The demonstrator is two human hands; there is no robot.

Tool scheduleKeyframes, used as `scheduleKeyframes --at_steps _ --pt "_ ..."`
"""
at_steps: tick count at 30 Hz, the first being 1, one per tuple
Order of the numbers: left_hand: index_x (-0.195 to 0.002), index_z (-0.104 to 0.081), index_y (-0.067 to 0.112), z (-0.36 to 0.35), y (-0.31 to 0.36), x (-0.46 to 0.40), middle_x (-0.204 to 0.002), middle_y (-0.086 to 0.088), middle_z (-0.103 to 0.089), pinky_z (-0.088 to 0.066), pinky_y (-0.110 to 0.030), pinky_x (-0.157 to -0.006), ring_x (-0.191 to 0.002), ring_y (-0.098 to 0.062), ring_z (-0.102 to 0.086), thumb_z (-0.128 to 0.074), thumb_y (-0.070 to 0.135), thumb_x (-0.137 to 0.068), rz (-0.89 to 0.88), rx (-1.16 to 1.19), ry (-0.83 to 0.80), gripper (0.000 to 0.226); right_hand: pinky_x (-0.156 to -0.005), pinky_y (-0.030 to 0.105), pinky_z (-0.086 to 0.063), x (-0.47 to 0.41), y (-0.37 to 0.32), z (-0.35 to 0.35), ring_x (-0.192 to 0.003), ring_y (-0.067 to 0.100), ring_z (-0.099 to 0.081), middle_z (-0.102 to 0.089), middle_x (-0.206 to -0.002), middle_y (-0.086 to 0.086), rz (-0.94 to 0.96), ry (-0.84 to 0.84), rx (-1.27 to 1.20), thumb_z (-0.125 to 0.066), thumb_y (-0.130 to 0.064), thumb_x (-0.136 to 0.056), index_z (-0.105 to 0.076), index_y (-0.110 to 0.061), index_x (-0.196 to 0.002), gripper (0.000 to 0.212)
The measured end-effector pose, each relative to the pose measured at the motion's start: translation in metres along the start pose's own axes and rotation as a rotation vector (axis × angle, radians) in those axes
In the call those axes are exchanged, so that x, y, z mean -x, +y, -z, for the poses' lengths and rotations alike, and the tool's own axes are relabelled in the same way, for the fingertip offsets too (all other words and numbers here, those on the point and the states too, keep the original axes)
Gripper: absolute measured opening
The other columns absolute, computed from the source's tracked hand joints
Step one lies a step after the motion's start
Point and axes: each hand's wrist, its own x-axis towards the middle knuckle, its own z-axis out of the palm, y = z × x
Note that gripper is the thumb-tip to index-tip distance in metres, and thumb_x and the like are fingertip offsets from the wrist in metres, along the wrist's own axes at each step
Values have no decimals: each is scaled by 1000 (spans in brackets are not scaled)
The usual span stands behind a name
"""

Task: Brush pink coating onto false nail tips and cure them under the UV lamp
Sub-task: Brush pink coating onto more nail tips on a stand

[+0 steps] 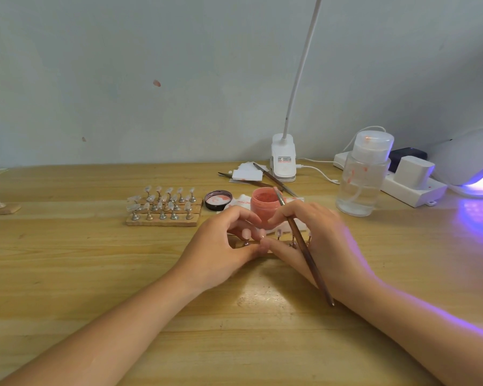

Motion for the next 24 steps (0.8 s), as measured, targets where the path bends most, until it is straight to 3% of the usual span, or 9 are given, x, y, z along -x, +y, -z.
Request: scheduleKeyframes --at_steps 3,7,13,19,22,24 --pt "-87 -58 26 0 0 0 -65 23 -61 -37 -1 -66 -68 6 -55 -77 9 -69 13 7 2 31 -81 25 -39 1 2 5 -87 2 -55 -53 -83 -31 -18 8 21 -75 -40 -71 -60 -24 -87 27" --pt "-88 -58 27 0 0 0 -71 13 -64 -39 -3 -68 -74 -5 -59 -78 10 -69 32 10 13 31 -78 34 -44 2 3 7 -82 4 -56 -56 -80 -24 -25 2 11 -77 -28 -72 -57 -25 -85 24" --pt "-88 -58 28 0 0 1 -73 10 -64 -38 -1 -68 -72 5 -57 -78 12 -69 37 -6 10 32 -72 27 -42 1 3 5 -80 2 -50 -54 -76 -24 -6 3 17 -77 -20 -71 -58 -23 -81 22" --pt "-89 -58 29 0 1 2 -77 2 -66 -38 -1 -68 -74 3 -59 -78 15 -69 41 -12 25 32 -83 10 -28 3 -2 6 -81 -1 -46 -48 -79 -25 69 10 68 -72 -28 -70 -60 -21 -83 19" --pt "-90 -58 31 1 2 2 -81 11 -66 -40 -4 -72 -77 1 -59 -78 19 -69 4 -27 30 32 -83 13 -32 2 -7 6 -84 -4 -48 -55 -82 -20 93 80 10 -67 -34 -74 -61 -19 -84 19" --pt "-89 -61 34 2 6 2 -86 21 -64 -39 -4 -75 -82 2 -57 -75 33 -68 -44 -38 47 26 -82 18 -36 2 -9 6 -87 -5 -50 -60 -84 -16 104 110 -32 -69 -32 -75 -61 -17 -85 19"
